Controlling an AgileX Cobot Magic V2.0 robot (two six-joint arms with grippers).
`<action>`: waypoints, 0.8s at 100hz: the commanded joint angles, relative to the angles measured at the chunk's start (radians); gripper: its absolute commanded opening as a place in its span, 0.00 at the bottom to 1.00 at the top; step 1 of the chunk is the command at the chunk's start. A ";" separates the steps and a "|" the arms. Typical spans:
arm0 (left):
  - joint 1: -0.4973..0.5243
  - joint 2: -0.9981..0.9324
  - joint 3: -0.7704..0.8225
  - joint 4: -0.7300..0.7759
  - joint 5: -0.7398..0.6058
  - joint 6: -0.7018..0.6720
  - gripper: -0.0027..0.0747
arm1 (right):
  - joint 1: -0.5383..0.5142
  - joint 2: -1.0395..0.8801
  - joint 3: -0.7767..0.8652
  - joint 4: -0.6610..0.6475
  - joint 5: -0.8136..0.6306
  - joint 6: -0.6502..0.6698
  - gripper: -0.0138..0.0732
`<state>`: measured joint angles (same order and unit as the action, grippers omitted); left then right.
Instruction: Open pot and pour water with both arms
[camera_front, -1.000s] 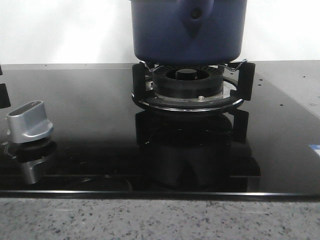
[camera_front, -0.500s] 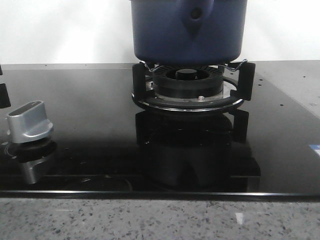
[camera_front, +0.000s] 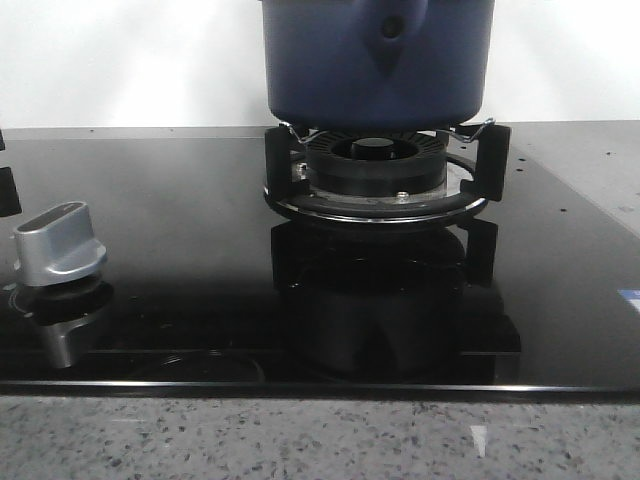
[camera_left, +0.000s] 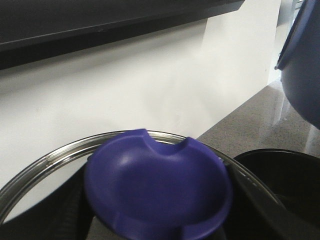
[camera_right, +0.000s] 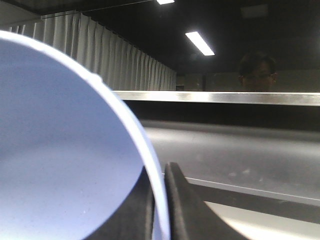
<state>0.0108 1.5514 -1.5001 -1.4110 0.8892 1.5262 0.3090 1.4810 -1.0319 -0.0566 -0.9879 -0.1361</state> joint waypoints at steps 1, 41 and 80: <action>0.002 -0.052 -0.036 -0.098 -0.005 -0.008 0.45 | -0.006 -0.047 -0.026 0.008 -0.087 -0.007 0.10; 0.002 -0.052 -0.036 -0.098 0.014 -0.008 0.45 | -0.006 -0.047 -0.028 0.012 -0.027 -0.007 0.10; -0.031 -0.052 -0.036 -0.180 0.112 -0.008 0.45 | -0.066 -0.150 -0.299 0.180 0.981 -0.007 0.10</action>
<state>0.0023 1.5514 -1.5001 -1.4725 0.9827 1.5262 0.2810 1.3910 -1.2092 0.0759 -0.2244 -0.1401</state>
